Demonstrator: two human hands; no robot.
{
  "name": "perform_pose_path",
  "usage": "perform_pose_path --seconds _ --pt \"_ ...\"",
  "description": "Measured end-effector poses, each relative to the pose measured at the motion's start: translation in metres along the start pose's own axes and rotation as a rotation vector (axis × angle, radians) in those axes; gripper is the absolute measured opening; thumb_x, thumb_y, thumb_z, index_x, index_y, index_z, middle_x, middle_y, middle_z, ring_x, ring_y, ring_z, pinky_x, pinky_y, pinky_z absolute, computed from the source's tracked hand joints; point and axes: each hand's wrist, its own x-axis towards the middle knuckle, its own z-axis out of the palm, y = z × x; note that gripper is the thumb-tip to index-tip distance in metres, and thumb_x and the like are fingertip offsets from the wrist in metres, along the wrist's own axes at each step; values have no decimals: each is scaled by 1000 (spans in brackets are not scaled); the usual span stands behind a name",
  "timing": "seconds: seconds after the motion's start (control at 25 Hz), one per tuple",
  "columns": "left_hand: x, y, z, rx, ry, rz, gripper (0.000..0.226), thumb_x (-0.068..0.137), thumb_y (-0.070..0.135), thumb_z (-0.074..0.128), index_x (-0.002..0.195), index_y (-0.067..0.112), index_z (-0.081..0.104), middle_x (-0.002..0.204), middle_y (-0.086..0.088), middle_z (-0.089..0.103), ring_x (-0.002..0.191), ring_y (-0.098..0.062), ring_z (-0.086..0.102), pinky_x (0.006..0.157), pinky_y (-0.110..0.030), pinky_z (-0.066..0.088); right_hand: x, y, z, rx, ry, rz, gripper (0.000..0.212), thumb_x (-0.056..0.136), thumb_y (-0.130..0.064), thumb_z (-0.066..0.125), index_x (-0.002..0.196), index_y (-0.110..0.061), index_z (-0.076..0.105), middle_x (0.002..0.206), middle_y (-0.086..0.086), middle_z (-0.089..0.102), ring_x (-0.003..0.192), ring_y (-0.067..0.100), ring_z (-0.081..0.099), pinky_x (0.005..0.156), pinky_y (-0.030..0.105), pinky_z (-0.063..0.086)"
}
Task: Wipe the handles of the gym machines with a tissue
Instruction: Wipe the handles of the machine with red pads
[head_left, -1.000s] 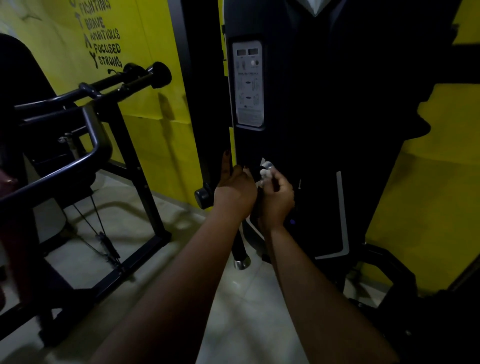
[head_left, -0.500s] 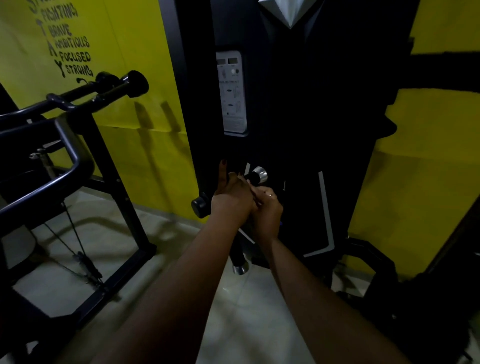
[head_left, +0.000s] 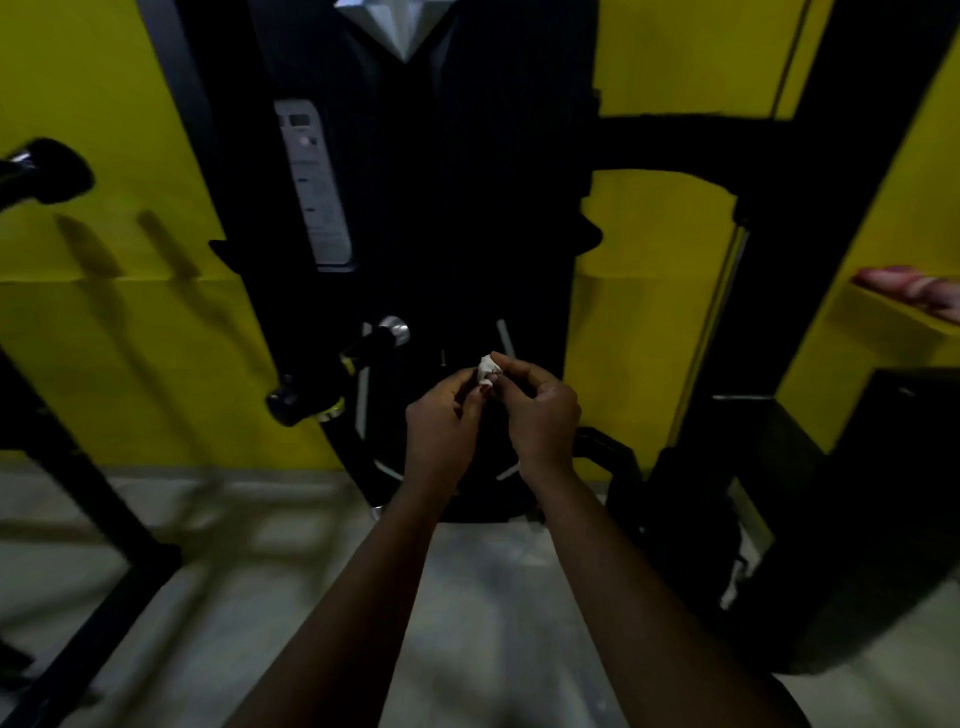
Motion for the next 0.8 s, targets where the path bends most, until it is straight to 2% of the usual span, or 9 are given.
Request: perform_pose_path --seconds 0.04,0.16,0.24,0.36,0.48,0.64,0.8 --pt "-6 8 9 -97 -33 -32 25 94 17 61 118 16 66 94 16 65 83 10 62 76 -8 49 -6 -5 -17 -31 39 -12 19 86 -13 72 104 -15 75 96 -7 73 92 0 67 75 16 54" --pt "-21 31 37 -299 -118 -99 22 90 19 67 111 14 70 94 4 73 87 -7 70 82 -34 59 -19 -15 -62 -91 121 -50 19 86 -19 72 105 -18 75 99 -8 74 95 2 67 78 20 55" --pt "-33 49 53 -361 -153 -113 18 88 22 70 104 14 73 89 2 74 83 -11 72 78 -40 59 -27 -22 -89 -64 177 -36 18 86 -15 72 103 -20 75 100 -7 74 96 6 68 81 24 56" --pt "-54 85 78 -481 -237 -148 10 86 21 73 94 16 74 82 -1 75 77 -13 72 74 -38 60 -42 -37 -133 -59 291 -55 22 86 -11 71 98 -29 74 98 -10 73 94 4 68 81 23 56" --pt "-73 121 102 -588 -333 -206 7 84 19 75 89 14 75 79 -5 75 76 -17 72 68 -37 59 -55 -51 -177 -45 384 -87 23 86 -9 70 102 -26 74 100 -7 73 95 4 68 80 20 54" --pt "-99 164 136 -670 -442 -181 8 84 16 74 89 10 76 80 -6 75 77 -18 73 67 -34 58 -69 -67 -235 -70 495 -118 24 87 -9 69 105 -23 74 102 -7 73 98 6 68 86 31 56" --pt "-134 216 178 -762 -558 -171 8 84 14 73 91 11 76 86 -8 76 84 -22 73 77 -37 59 -87 -90 -308 -111 561 -176 27 86 -10 70 100 -32 73 102 -5 74 97 9 69 85 36 57"
